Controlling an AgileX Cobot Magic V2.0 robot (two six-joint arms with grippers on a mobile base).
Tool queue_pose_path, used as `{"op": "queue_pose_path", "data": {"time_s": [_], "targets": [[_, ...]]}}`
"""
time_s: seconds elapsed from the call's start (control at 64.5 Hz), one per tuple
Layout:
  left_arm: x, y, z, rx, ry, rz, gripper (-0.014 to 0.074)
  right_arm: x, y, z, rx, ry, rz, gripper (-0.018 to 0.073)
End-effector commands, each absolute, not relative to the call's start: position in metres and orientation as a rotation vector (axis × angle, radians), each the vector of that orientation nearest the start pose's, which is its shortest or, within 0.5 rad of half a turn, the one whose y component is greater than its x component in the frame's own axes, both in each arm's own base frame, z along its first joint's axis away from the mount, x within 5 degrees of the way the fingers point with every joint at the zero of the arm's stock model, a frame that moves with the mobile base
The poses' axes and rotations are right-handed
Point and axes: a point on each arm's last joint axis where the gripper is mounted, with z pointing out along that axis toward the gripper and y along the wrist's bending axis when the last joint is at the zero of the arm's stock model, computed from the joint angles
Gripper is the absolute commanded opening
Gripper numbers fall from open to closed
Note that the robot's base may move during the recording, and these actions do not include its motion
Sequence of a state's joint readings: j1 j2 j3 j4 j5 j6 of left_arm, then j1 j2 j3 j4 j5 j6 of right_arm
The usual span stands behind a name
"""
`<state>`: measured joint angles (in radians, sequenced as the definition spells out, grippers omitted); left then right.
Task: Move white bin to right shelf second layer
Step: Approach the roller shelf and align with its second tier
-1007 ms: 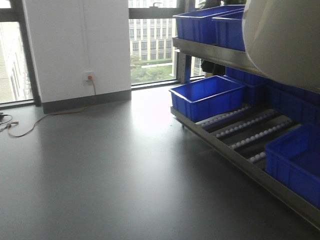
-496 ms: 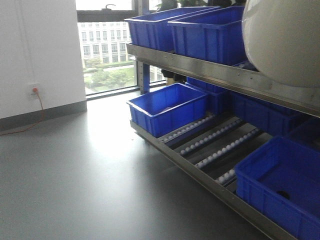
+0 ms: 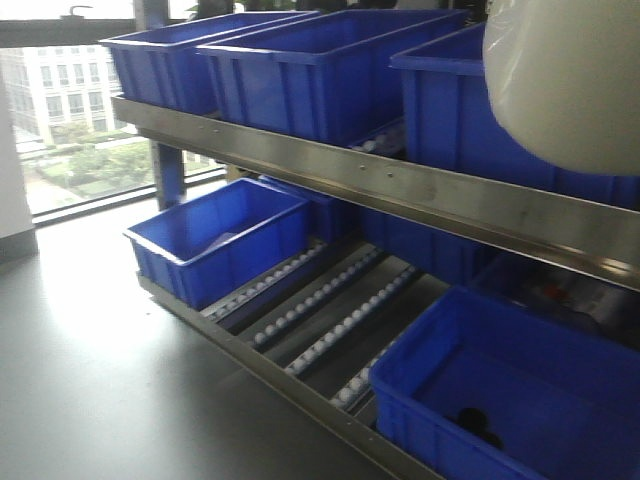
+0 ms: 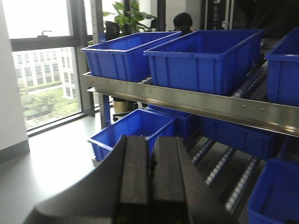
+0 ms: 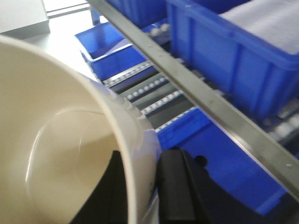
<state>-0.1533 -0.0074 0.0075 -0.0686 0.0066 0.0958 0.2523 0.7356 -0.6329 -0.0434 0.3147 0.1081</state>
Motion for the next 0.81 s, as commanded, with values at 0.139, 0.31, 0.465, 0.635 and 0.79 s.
{"op": "queue_pose_path", "data": {"time_s": [0.139, 0.31, 0.465, 0.635, 0.79], "targets": [[0.055, -0.008, 0.2078, 0.115, 1.42, -0.11, 0.0085, 0.1495, 0.0364, 0.3514, -0.153, 1.755, 0.215, 0.0056], [0.055, -0.008, 0.2078, 0.115, 1.42, -0.11, 0.0085, 0.1495, 0.0364, 0.3514, -0.153, 1.755, 0.215, 0.0056], [0.055, -0.008, 0.2078, 0.115, 1.42, -0.11, 0.0085, 0.1495, 0.0364, 0.3514, -0.153, 1.755, 0.215, 0.0056], [0.055, -0.008, 0.2078, 0.115, 1.42, -0.11, 0.0085, 0.1495, 0.0364, 0.3514, -0.153, 1.755, 0.215, 0.0056], [0.055, -0.008, 0.2078, 0.115, 1.42, -0.11, 0.0085, 0.1495, 0.0364, 0.3514, -0.153, 1.755, 0.215, 0.0056]]}}
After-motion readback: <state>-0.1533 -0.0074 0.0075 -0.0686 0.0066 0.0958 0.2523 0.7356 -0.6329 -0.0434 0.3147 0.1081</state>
